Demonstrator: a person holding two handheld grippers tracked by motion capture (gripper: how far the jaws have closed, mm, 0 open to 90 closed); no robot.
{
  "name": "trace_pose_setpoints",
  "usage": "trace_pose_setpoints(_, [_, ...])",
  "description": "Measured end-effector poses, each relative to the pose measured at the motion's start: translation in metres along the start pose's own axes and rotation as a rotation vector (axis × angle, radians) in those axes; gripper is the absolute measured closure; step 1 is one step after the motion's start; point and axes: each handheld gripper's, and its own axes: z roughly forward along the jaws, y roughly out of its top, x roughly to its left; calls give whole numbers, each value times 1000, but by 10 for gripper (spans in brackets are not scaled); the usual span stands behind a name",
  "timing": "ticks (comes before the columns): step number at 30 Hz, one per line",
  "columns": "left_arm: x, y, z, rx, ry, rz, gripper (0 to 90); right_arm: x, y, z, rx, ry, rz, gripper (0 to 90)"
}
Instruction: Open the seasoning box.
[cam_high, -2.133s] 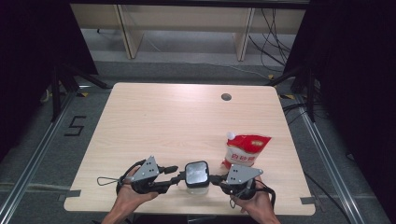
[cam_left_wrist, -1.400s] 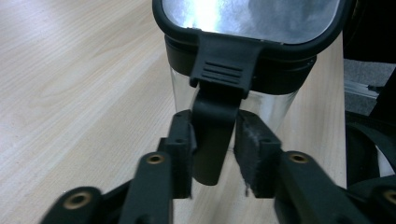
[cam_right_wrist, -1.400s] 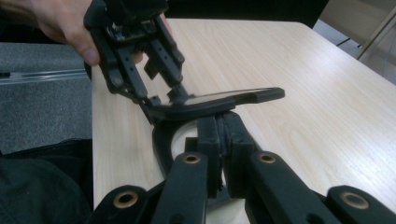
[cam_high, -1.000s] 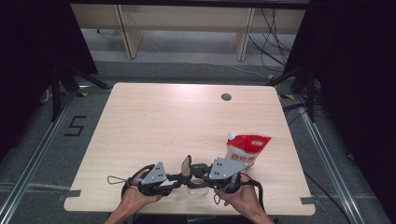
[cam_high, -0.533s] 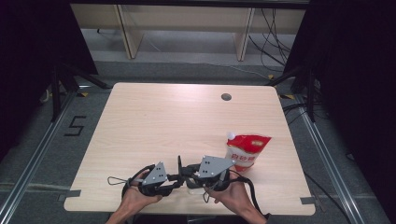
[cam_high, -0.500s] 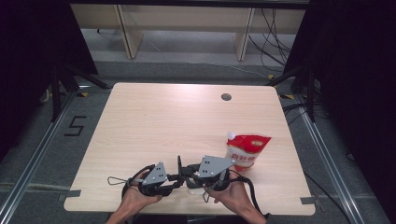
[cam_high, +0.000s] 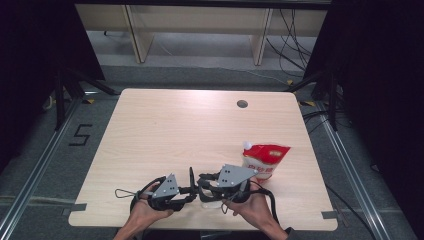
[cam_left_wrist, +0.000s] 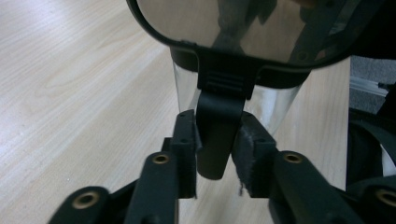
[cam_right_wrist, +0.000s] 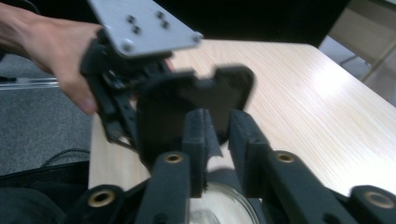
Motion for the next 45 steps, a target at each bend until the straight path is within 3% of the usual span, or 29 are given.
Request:
trace_pose_setpoints(10, [0, -7, -17, 6, 39, -37, 415, -15, -29, -26, -25, -69, 84, 575])
trace_pose_setpoints(11, [1, -8, -19, 22, 50, -30, 398, -17, -32, -29, -28, -68, 76, 561])
trace_pose_setpoints(12, [0, -8, -20, 2, 45, -35, 381, -18, -35, -32, -30, -75, 90, 546])
trace_pose_setpoints(13, [-2, -9, -22, 1, 55, -67, 360, -19, -38, -36, -43, -84, 85, 532])
trace_pose_setpoints(14, [-1, -9, -24, 6, 55, -59, 334, -19, -41, -40, -36, -85, 106, 516])
trace_pose_setpoints(19, [-5, -12, -30, -14, 66, -110, 223, -22, -61, -59, -48, -123, 144, 452])
trace_pose_setpoints(21, [-5, -12, -32, -21, 68, -112, 189, -23, -68, -65, -49, -124, 166, 435])
trace_pose_setpoints(22, [-6, -13, -33, -24, 77, -135, 181, -25, -72, -68, -49, -126, 170, 430])
trace_pose_setpoints(23, [-4, -13, -35, -19, 80, -118, 178, -25, -76, -71, -52, -144, 178, 420])
trace_pose_setpoints(24, [-6, -14, -35, -25, 87, -144, 176, -26, -79, -75, -36, -144, 185, 411])
trace_pose_setpoints(25, [-4, -14, -36, -20, 96, -124, 170, -27, -82, -77, -41, -145, 193, 406])
trace_pose_setpoints(26, [-5, -14, -36, -17, 97, -145, 164, -28, -86, -80, -34, -156, 201, 401])
trace_pose_setpoints(28, [-5, -15, -36, -23, 95, -149, 165, -27, -91, -86, -31, -174, 237, 389])
trace_pose_setpoints(29, [-5, -16, -36, -26, 95, -153, 165, -30, -93, -89, -35, -172, 223, 383])
trace_pose_setpoints(36, [-4, -14, -37, -13, 96, -153, 165, -33, -108, -104, -51, -207, 266, 366])
trace_pose_setpoints(37, [-4, -13, -37, -11, 97, -154, 165, -31, -110, -107, -42, -230, 291, 364])
trace_pose_setpoints(38, [-4, -14, -36, -21, 95, -153, 165, -33, -112, -109, -39, -235, 271, 361])
trace_pose_setpoints(40, [-5, -12, -35, -20, 94, -175, 165, -33, -117, -111, -35, -258, 294, 343])
trace_pose_setpoints(41, [-3, -12, -34, -23, 91, -150, 165, -35, -120, -113, -31, -255, 291, 339])
trace_pose_setpoints(43, [-3, -11, -34, -19, 89, -165, 165, -35, -124, -116, -24, -263, 347, 315])
trace_pose_setpoints(45, [-3, -11, -33, -26, 86, -172, 165, -38, -127, -119, -14, -275, 336, 303])
